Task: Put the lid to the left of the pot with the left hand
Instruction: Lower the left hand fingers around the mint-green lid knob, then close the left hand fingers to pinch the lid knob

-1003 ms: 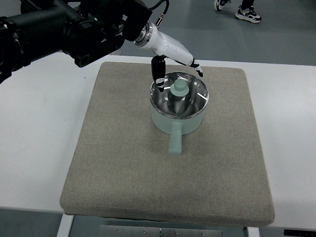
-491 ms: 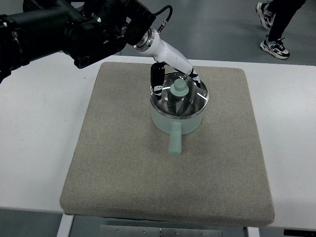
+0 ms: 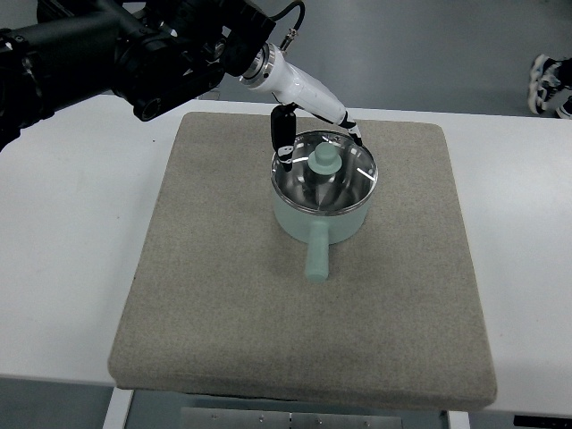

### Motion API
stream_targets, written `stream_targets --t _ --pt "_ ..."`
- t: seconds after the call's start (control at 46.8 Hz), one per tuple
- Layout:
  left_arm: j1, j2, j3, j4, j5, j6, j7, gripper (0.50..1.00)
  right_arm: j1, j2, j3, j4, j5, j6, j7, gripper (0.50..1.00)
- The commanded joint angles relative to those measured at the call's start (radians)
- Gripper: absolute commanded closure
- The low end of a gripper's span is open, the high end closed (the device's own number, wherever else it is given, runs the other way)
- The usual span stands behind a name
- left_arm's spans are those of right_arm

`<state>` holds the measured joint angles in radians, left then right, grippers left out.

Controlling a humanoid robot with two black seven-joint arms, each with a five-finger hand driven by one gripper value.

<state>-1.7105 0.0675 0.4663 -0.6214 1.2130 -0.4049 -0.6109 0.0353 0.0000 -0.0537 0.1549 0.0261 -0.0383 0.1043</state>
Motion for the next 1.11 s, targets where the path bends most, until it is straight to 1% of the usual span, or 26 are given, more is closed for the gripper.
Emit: stream_targets --t 0.0,0.107,0.213,0.256,0.299,0.342,0.363,0.448,0.555,0.64,0.833,1.089 --pt "-0.001 -0.002 0.0 -0.001 0.0 0.0 0.0 0.514 0.0 0.0 0.0 0.0 0.0 0.0 0.0 0.576" --pt "-0.001 -0.002 0.0 -0.001 0.002 0.0 0.0 0.523 0.0 0.0 0.0 0.0 0.0 0.0 0.0 0.576" --pt "-0.001 -0.002 0.0 -0.001 0.002 0.0 0.0 0.551 0.0 0.0 0.0 0.0 0.0 0.0 0.0 0.576" --pt "-0.001 -0.002 0.0 -0.001 0.003 0.002 0.0 0.57 0.0 0.0 0.0 0.0 0.0 0.0 0.0 0.576" --pt "-0.001 -0.002 0.0 -0.001 0.006 0.002 0.0 0.602 0.0 0.0 0.0 0.0 0.0 0.0 0.0 0.576" --pt "0.0 -0.003 0.0 -0.001 0.005 0.003 0.0 0.613 0.0 0.0 0.0 0.0 0.0 0.0 0.0 0.576" --pt "-0.001 -0.003 0.0 -0.001 0.003 0.002 0.0 0.628 0.0 0.0 0.0 0.0 0.0 0.0 0.0 0.576" --pt "-0.001 -0.005 0.0 -0.001 0.002 0.006 0.0 0.645 0.0 0.0 0.0 0.0 0.0 0.0 0.0 0.576" --pt "0.0 -0.005 0.0 -0.001 0.003 0.041 0.0 0.673 0.0 0.0 0.0 0.0 0.0 0.0 0.0 0.576" --pt "0.0 -0.006 0.0 -0.001 0.005 0.063 0.0 0.673 0.0 0.0 0.0 0.0 0.0 0.0 0.0 0.576" --pt "0.0 -0.005 0.0 -0.001 0.003 0.063 0.0 0.673 0.0 0.0 0.0 0.0 0.0 0.0 0.0 0.576" --pt "0.002 -0.006 0.0 -0.011 0.002 0.058 0.0 0.658 0.0 0.0 0.0 0.0 0.0 0.0 0.0 0.576"
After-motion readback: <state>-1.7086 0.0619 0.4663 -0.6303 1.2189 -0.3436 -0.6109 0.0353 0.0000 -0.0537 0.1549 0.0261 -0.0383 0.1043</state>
